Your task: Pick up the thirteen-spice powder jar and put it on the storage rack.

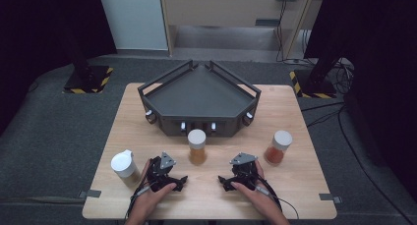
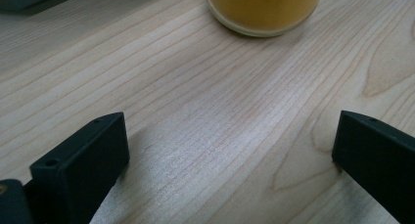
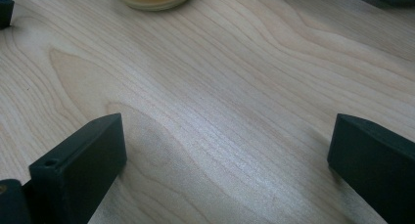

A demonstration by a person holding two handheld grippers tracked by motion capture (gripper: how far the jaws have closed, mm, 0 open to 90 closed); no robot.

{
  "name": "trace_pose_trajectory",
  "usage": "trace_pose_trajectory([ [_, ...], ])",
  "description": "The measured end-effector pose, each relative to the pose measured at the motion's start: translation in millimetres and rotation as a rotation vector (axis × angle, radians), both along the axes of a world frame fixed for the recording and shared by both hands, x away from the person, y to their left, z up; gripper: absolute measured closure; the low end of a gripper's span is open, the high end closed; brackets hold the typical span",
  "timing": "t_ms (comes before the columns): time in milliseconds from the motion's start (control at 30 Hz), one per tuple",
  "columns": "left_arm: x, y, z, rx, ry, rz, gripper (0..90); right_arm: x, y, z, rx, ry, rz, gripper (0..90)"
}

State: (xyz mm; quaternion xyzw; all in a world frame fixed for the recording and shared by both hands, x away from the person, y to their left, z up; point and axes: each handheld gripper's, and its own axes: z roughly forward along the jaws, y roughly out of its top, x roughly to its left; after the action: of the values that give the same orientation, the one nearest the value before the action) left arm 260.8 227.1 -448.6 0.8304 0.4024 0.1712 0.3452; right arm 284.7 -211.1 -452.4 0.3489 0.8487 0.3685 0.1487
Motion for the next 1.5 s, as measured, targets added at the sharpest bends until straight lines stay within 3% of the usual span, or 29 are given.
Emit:
trace_pose_trajectory([
  [1100, -3.8, 1.9, 2.7, 0.007, 0.001, -0.008, 1.1, -0.2, 0.2, 0.0, -0.001, 0.000, -0.001, 1.0],
  [1500, -13.1, -0.7, 18.9, 0.017, -0.018, -0.001, 1.5, -0.6, 0.3, 0.0, -0.001, -0.001, -0.002, 1.0],
])
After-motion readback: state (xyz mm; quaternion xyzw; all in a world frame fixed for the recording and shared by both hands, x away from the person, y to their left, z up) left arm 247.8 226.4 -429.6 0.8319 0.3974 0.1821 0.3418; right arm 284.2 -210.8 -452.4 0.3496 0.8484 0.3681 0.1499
